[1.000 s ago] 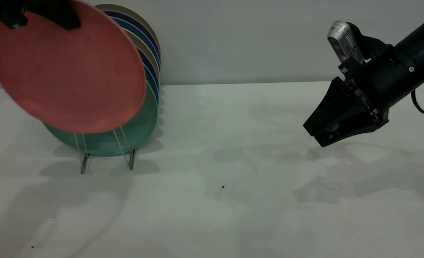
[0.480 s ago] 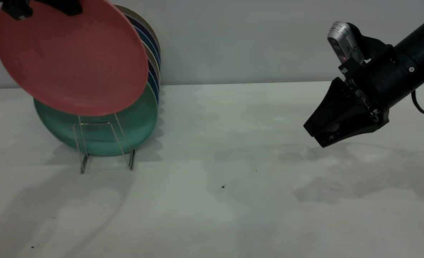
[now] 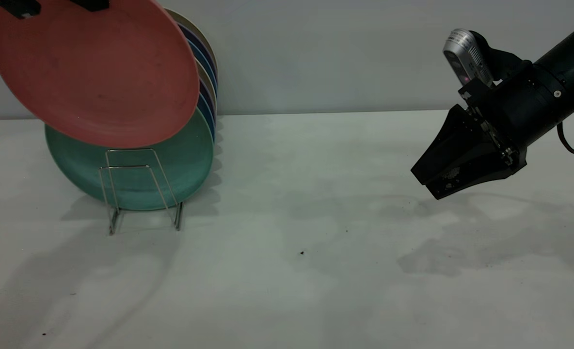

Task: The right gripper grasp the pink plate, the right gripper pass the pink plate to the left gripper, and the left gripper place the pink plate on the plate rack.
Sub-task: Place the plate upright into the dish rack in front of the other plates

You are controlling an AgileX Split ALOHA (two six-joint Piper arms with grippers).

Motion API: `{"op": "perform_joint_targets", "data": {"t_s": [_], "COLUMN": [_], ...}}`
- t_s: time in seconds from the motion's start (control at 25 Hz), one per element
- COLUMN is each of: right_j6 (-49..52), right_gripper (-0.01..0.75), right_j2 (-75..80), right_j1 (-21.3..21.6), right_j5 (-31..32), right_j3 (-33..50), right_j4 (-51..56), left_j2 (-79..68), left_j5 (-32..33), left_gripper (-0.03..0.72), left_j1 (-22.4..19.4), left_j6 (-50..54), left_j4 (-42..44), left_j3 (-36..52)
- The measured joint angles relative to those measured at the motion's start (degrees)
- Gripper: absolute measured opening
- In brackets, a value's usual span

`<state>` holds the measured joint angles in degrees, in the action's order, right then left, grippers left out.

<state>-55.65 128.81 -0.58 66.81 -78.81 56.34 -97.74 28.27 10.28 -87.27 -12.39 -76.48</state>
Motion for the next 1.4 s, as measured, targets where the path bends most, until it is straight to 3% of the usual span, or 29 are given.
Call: {"op": "perform_joint_targets", "data": {"t_s": [1.28, 1.4], "right_j6": [0.05, 0.05], "right_gripper": [0.39, 0.39], "right_j2": [0.0, 0.0], "right_j1": [0.0, 0.0], "right_j5": [0.0, 0.0], "right_j3": [0.0, 0.0], "right_j4": [-1.71, -1.75], "left_j2": [-10.75, -10.75], "left_j5": [-2.43, -1.86], "left_gripper": [0.102, 0.147], "left_j1": [-0.45, -1.13], "left_j6": [3.96, 6.13], "left_j4": [0.08, 0.07], "left_j3": [-0.06, -0.06]}}
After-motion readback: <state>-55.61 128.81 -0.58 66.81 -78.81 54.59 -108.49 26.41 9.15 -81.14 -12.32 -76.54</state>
